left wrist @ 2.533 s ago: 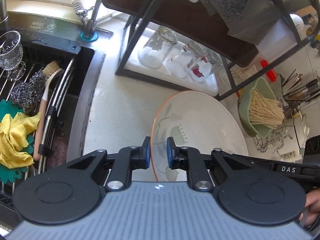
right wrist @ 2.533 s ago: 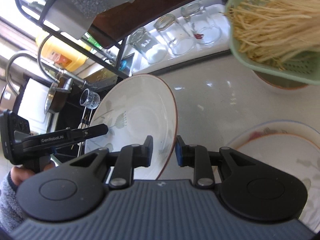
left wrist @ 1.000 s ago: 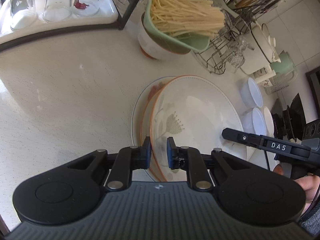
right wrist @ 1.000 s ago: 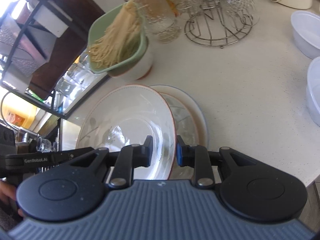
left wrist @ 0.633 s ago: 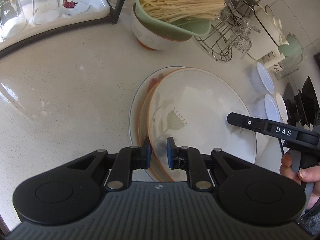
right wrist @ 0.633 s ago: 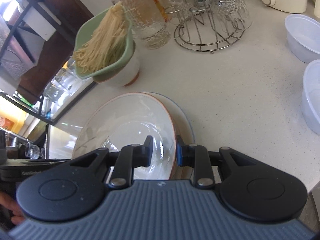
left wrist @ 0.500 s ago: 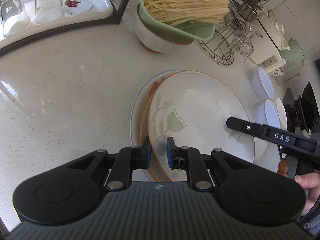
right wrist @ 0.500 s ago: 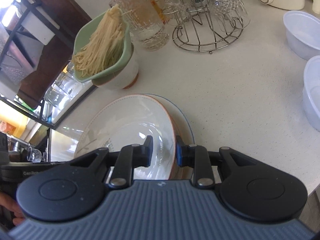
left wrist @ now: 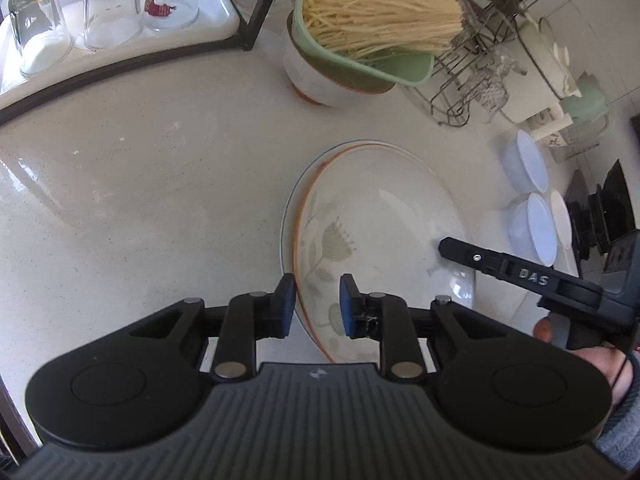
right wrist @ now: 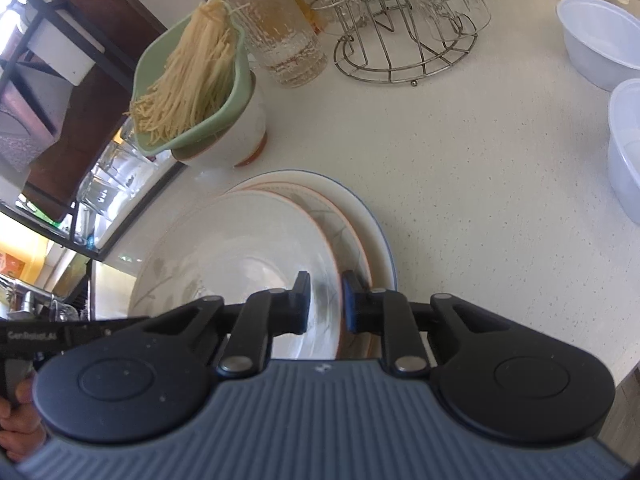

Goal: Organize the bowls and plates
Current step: 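Lower the leaf plate onto the plate stack and open both grippers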

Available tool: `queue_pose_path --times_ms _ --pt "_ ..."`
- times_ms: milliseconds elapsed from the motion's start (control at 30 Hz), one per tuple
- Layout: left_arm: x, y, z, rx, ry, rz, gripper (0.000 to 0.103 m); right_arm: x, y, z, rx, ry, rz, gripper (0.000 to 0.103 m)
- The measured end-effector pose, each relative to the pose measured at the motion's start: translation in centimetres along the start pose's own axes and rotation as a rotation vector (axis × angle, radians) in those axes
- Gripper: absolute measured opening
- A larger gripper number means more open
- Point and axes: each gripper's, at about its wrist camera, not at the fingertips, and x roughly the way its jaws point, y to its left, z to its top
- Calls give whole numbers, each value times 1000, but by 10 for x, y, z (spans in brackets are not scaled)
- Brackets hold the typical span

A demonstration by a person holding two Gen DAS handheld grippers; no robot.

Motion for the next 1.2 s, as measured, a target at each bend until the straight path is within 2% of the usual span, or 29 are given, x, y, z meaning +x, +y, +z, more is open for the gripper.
queue_pose_path --times_ms 133,400,500,567,833,1200 --pt "-15 5 -1 -16 -36 -18 27 0 1 0 -1 -10 -9 18" --pt "-48 -15 -1 34 -147 33 27 -19 9 1 -35 -89 -76 21" --pt "-57 -23 -5 47 -181 39 27 -28 12 1 -58 -129 -127 22" --pt "-62 -28 -9 52 -194 33 27 -34 10 3 -58 -142 -94 22" --pt "-85 -52 -31 76 -256 45 27 -65 21 2 -96 -181 -72 22" --pt "-128 -74 -75 87 -358 45 27 -136 57 -10 -177 -285 -31 22"
